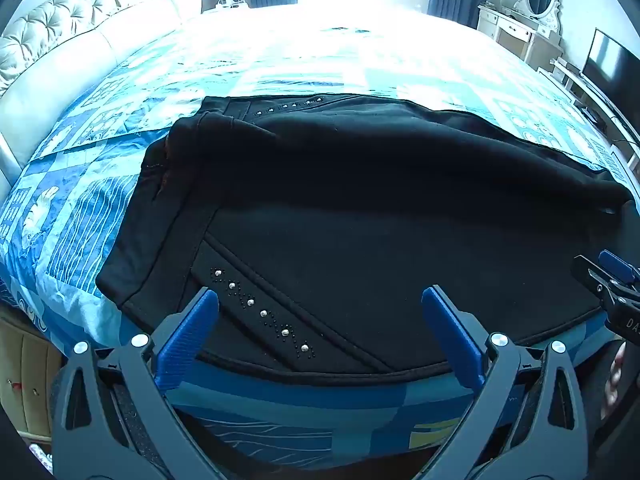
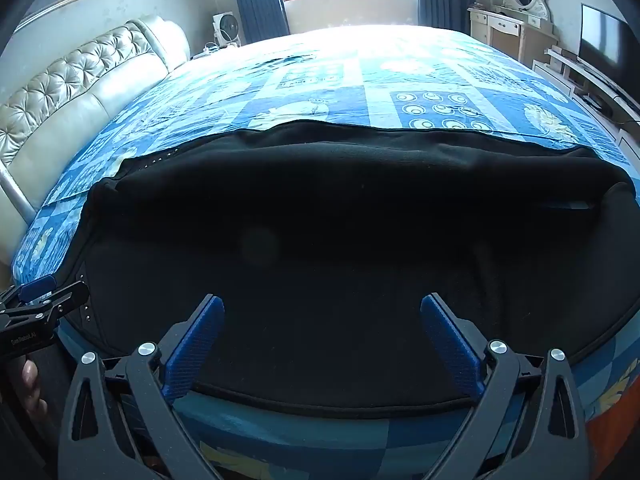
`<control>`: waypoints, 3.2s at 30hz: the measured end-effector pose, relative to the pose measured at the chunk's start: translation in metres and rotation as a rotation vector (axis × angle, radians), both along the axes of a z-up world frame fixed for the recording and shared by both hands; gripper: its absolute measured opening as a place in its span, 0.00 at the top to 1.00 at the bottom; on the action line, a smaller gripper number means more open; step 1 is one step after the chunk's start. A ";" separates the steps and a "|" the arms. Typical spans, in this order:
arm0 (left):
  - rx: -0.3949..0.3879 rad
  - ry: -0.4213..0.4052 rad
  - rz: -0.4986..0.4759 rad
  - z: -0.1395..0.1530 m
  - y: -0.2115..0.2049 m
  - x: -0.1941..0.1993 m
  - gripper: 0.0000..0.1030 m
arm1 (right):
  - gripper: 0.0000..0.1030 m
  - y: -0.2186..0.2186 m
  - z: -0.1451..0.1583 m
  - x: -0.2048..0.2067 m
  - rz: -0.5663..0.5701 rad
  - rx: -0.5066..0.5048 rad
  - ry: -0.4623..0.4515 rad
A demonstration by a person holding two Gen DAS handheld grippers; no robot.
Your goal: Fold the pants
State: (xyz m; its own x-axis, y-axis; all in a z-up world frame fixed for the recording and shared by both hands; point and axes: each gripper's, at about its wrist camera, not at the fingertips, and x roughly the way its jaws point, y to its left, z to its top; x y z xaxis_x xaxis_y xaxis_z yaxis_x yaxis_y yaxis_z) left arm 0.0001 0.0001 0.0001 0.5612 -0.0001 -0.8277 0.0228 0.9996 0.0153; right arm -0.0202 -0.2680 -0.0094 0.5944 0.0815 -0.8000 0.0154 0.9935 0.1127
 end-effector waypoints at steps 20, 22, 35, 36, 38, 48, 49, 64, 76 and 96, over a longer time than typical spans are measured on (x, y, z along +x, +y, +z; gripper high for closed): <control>-0.001 -0.003 0.000 0.001 -0.002 -0.002 0.02 | 0.05 0.004 -0.001 0.000 0.011 -0.005 -0.005; -0.001 -0.002 0.000 0.001 -0.002 -0.001 0.02 | 0.05 0.004 0.000 0.000 0.012 -0.004 -0.006; 0.001 -0.012 0.004 0.002 0.001 0.000 0.02 | 0.05 0.007 0.001 0.000 0.018 -0.008 -0.003; 0.001 -0.006 0.004 0.002 0.001 0.000 0.02 | 0.05 0.007 0.001 0.000 0.018 -0.008 -0.003; 0.004 0.017 0.004 0.001 0.001 0.001 0.02 | 0.05 0.008 0.001 0.000 0.018 -0.009 -0.005; 0.032 0.029 0.005 0.001 0.001 0.001 0.02 | 0.05 0.009 0.002 -0.001 0.020 -0.008 -0.012; 0.039 0.031 0.005 0.000 0.001 0.001 0.02 | 0.05 0.009 0.002 -0.001 0.020 -0.008 -0.013; 0.025 0.023 0.003 0.003 0.001 0.000 0.02 | 0.05 -0.033 0.096 -0.039 -0.105 0.068 -0.490; 0.073 0.000 -0.002 -0.003 0.001 -0.002 0.02 | 0.05 -0.255 0.074 -0.065 -0.467 0.604 -0.339; 0.113 0.060 -0.006 -0.011 -0.013 -0.003 0.02 | 0.60 -0.385 -0.031 -0.074 -0.809 0.762 -0.139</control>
